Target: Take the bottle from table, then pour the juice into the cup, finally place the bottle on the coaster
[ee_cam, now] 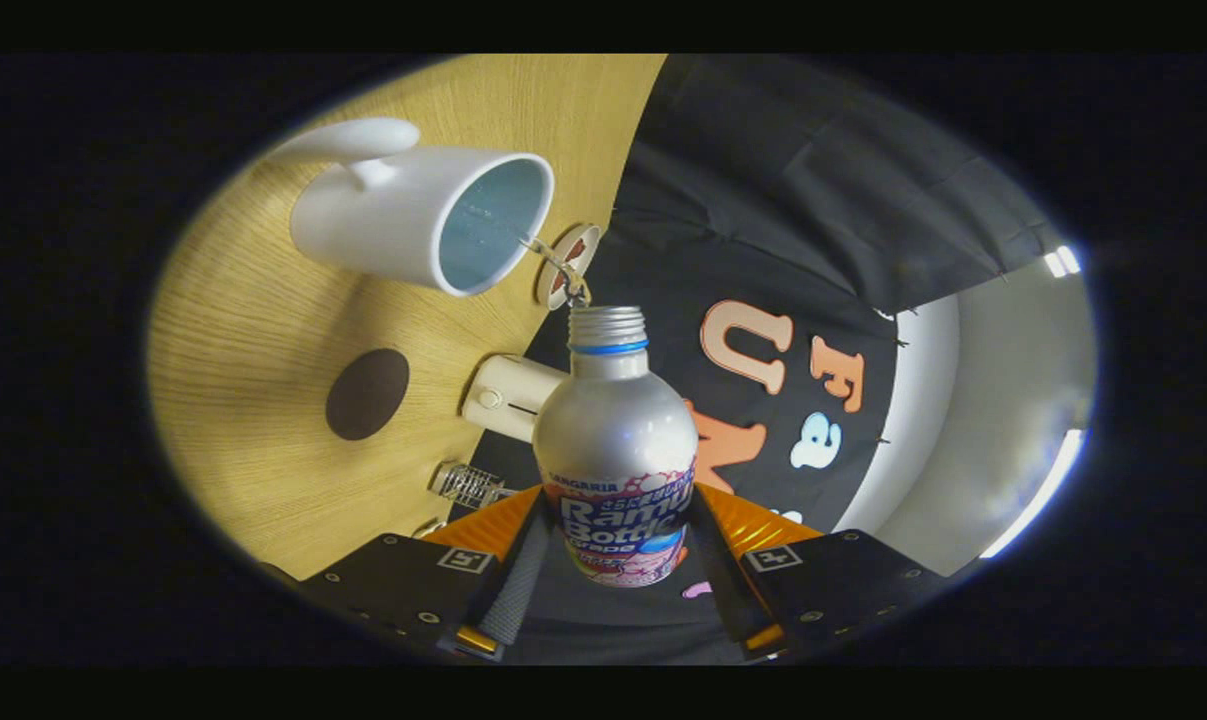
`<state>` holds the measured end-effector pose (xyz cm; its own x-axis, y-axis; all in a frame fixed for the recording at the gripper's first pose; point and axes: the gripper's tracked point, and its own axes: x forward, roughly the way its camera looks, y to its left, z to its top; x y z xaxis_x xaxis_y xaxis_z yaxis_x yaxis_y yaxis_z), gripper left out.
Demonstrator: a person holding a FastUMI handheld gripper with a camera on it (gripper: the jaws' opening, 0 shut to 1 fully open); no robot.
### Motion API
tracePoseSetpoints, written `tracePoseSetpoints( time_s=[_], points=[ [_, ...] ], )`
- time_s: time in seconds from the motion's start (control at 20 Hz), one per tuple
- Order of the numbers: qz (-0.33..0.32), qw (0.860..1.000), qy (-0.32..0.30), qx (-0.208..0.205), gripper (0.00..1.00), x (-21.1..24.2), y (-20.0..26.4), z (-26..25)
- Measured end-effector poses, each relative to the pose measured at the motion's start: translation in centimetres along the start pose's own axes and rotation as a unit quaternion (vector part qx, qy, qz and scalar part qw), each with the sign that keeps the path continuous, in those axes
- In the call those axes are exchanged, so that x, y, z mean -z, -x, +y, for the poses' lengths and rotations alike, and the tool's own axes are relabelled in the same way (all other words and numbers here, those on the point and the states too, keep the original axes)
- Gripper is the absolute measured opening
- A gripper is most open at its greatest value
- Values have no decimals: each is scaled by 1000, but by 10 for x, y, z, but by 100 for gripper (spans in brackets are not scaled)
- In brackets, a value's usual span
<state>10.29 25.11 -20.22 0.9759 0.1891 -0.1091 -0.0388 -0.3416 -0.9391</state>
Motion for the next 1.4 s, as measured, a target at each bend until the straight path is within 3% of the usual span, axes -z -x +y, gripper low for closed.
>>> tracePoseSetpoints(
  time_s=[0.95, 1.4],
  points=[
    [-24, 999, 38, 31, 76, -7, -1, -12],
    [-41, 999, 15, -6, 76, -24, 1, 8]
  ],
)
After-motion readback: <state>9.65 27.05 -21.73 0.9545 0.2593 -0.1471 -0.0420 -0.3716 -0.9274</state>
